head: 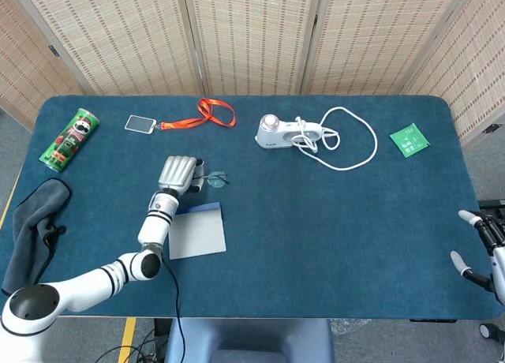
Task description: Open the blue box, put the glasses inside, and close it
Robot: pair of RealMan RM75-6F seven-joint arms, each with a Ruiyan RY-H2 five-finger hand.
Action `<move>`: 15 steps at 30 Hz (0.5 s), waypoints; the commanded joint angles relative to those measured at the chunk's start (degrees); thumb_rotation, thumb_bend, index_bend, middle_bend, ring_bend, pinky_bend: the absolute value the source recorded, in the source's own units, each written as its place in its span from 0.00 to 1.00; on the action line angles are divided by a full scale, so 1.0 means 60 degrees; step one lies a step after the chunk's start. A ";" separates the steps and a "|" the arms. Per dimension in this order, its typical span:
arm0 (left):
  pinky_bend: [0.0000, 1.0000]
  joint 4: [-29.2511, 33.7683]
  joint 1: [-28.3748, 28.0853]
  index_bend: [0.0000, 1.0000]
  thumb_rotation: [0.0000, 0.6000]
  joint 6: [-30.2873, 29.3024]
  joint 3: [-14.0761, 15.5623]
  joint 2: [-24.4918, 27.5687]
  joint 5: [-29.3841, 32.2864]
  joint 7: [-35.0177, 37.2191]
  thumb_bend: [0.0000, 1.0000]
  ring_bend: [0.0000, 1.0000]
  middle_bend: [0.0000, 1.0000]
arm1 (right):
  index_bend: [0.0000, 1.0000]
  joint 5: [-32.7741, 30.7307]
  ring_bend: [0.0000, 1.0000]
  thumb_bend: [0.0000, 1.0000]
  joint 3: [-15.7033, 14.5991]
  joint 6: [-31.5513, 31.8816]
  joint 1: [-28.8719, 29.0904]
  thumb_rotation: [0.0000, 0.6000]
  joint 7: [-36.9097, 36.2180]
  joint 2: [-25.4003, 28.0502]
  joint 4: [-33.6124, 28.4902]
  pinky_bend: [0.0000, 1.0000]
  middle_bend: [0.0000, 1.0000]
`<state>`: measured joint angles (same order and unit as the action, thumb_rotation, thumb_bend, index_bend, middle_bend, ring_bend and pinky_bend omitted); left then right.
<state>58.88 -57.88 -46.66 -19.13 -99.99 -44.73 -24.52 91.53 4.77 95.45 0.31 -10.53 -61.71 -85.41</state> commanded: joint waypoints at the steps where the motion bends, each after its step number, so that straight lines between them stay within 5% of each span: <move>1: 0.91 0.1559 0.0638 0.64 1.00 -0.0781 0.0328 0.0954 -0.0920 0.0343 0.51 0.87 0.93 | 0.19 0.0023 0.27 0.28 0.0008 -0.0019 0.0032 1.00 0.0015 -0.0003 -0.0009 0.22 0.22; 8: 0.91 0.3883 0.1559 0.63 1.00 -0.1968 0.1107 0.1851 -0.1859 0.0145 0.51 0.87 0.93 | 0.19 0.0075 0.27 0.28 0.0062 -0.0046 0.0132 1.00 0.0113 0.0033 -0.0110 0.22 0.22; 15: 0.91 0.4770 0.2177 0.62 1.00 -0.2773 0.1869 0.1821 -0.2259 -0.0488 0.51 0.87 0.93 | 0.19 0.0133 0.27 0.28 0.0043 -0.0066 0.0178 1.00 0.0134 0.0026 -0.0139 0.22 0.22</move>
<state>86.75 -45.57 -62.51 -8.77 -88.98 -57.53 -26.70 92.33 5.03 95.05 1.37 -9.73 -61.55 -86.24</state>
